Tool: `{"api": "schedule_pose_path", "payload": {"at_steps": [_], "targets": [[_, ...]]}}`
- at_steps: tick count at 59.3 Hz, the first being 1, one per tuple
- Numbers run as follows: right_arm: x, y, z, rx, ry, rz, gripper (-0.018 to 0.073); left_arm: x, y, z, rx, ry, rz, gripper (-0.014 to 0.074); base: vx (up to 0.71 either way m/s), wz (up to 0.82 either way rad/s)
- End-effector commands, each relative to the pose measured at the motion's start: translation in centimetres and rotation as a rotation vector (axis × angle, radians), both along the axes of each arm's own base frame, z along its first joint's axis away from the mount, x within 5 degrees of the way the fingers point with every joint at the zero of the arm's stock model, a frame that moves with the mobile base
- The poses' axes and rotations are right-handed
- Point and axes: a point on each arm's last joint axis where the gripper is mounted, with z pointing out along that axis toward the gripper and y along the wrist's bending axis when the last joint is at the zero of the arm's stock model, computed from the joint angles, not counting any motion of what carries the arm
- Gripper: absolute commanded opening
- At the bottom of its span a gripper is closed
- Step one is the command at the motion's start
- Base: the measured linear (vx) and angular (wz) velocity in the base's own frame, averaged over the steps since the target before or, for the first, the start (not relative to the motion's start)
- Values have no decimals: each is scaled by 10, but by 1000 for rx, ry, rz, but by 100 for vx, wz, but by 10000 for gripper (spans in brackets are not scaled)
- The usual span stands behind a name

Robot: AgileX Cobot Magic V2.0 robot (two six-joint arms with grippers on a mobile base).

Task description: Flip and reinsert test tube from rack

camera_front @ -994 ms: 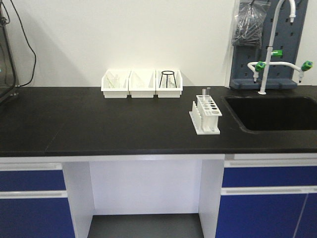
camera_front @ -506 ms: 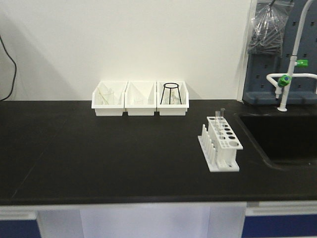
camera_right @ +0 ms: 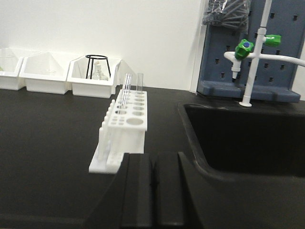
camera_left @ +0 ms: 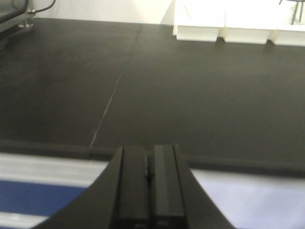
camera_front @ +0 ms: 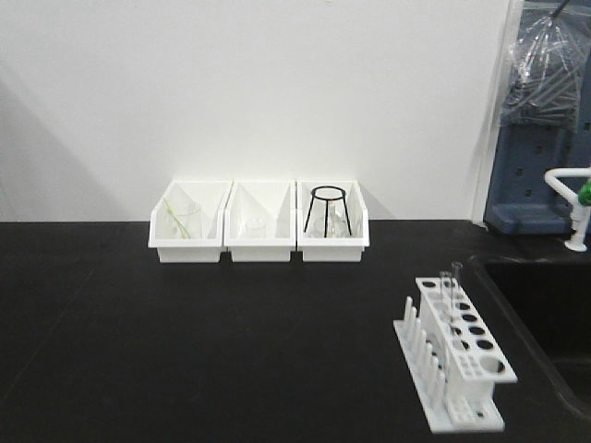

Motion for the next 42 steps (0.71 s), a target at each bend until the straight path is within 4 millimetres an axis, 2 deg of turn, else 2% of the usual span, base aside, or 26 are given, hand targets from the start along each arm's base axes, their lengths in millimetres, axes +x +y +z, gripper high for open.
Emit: {"api": "schedule_pose_path", "payload": {"at_steps": [1,23,42], "targets": [[-1,0,7,-11,-86,6,-8,1,-1,8,5,-99,-9,-6,43,1],[-1,0,7,-11,-86,6,-8,1,-1,8,5,-99,-9,-6,35,-1],[-1,0,7,-11,-86,6,-8,1,-1,8,5,-99,-9,-6,14,-5]]}}
